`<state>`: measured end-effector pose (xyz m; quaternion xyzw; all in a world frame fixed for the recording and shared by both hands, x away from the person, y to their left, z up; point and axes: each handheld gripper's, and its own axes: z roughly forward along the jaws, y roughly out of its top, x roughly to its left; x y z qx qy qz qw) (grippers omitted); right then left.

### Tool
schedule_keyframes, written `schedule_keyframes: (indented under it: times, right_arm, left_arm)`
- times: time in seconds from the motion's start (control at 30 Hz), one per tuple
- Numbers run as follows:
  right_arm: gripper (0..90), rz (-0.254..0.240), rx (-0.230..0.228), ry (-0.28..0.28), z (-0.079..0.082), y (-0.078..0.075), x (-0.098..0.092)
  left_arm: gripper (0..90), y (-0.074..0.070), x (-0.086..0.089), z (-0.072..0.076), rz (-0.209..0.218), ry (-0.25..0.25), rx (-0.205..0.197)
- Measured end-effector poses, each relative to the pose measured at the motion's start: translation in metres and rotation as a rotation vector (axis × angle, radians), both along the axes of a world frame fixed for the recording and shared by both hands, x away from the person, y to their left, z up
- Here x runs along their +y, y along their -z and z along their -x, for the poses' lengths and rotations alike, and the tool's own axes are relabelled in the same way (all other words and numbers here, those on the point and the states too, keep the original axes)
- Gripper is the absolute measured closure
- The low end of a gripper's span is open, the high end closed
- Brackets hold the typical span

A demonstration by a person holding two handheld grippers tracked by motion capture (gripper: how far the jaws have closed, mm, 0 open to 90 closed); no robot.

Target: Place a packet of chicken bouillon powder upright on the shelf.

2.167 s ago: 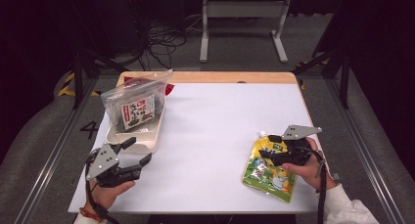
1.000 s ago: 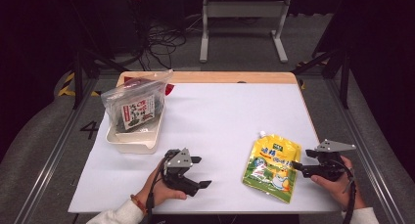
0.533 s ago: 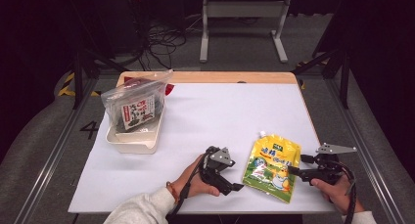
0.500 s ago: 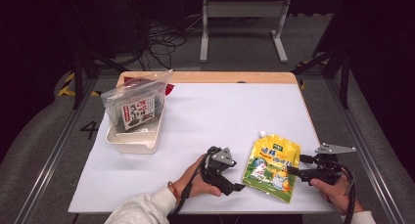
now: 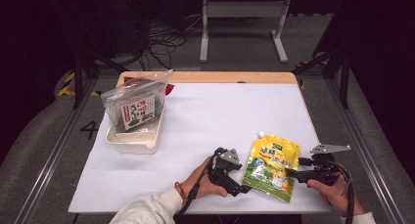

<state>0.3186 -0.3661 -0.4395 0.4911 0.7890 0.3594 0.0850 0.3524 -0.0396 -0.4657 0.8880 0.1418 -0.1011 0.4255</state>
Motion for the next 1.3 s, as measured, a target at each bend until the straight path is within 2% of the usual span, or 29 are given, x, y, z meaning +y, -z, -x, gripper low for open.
schedule_keyframes:
  times: [0.03,0.1,0.27,0.5,0.6,0.63,0.67,0.7,0.77,0.8,0.87,0.93,0.97,1.0,1.07,1.1,1.13,1.2,1.3]
  right_arm:
    - [20.1,-0.020,0.010,0.009,-0.002,0.003,-0.003]
    - [18.7,-0.072,0.013,0.021,-0.003,0.005,-0.005]
    - [18.2,-0.136,0.012,0.007,-0.005,0.009,-0.005]
    - [18.3,-0.194,0.022,-0.009,-0.008,0.011,-0.009]
    - [18.4,-0.194,0.019,-0.021,-0.008,0.011,-0.008]
    - [22.1,-0.210,0.015,-0.032,-0.008,0.011,-0.008]
    - [25.0,-0.247,0.028,-0.059,-0.009,0.012,-0.007]
    - [24.4,-0.255,0.030,-0.078,-0.009,0.014,-0.003]
    - [24.6,-0.187,0.015,-0.085,-0.008,0.011,0.004]
    - [24.3,-0.161,0.009,-0.086,-0.008,0.009,0.007]
    - [24.3,-0.158,0.000,-0.089,-0.008,0.010,0.008]
    - [24.5,-0.185,0.005,-0.091,-0.008,0.011,0.004]
    - [24.5,-0.185,0.005,-0.091,-0.008,0.011,0.004]
    - [24.4,-0.164,-0.008,-0.099,-0.007,0.011,0.006]
    - [23.8,-0.153,-0.017,-0.106,-0.006,0.010,0.007]
    - [23.8,-0.153,-0.017,-0.106,-0.006,0.010,0.007]
    - [23.7,-0.152,-0.023,-0.110,-0.006,0.010,0.006]
    - [23.3,-0.168,-0.037,-0.122,-0.005,0.007,0.004]
    - [20.6,-0.169,-0.055,-0.119,-0.004,0.004,0.002]
  left_arm:
    - [13.5,0.000,-0.001,-0.002,0.005,-0.004,0.011]
    - [12.7,0.000,-0.003,-0.005,0.017,-0.008,0.057]
    - [11.4,0.001,-0.012,-0.014,0.047,-0.015,0.136]
    - [12.1,0.003,-0.019,-0.025,0.088,-0.026,0.217]
    - [13.1,0.002,-0.027,-0.032,0.086,-0.022,0.239]
    - [13.6,0.001,-0.030,-0.034,0.083,-0.026,0.254]
    - [14.8,0.001,-0.034,-0.036,0.081,-0.026,0.249]
    - [17.1,0.000,-0.036,-0.038,0.075,-0.029,0.249]
    - [21.3,0.000,-0.043,-0.042,0.072,-0.042,0.243]
    - [24.0,0.000,-0.047,-0.045,0.071,-0.054,0.254]
    - [28.3,-0.001,-0.054,-0.049,0.061,-0.074,0.263]
    - [36.6,-0.001,-0.058,-0.050,0.058,-0.084,0.255]
    - [36.6,0.000,-0.059,-0.051,0.063,-0.092,0.257]
    - [48.1,0.003,-0.059,-0.054,0.071,-0.109,0.266]
    - [57.9,0.003,-0.058,-0.056,0.079,-0.110,0.271]
    - [57.9,0.003,-0.058,-0.056,0.081,-0.110,0.265]
    - [62.0,0.002,-0.057,-0.055,0.086,-0.111,0.249]
    - [76.1,-0.001,-0.057,-0.051,0.093,-0.097,0.201]
    - [80.7,-0.004,-0.056,-0.046,0.109,-0.091,0.134]
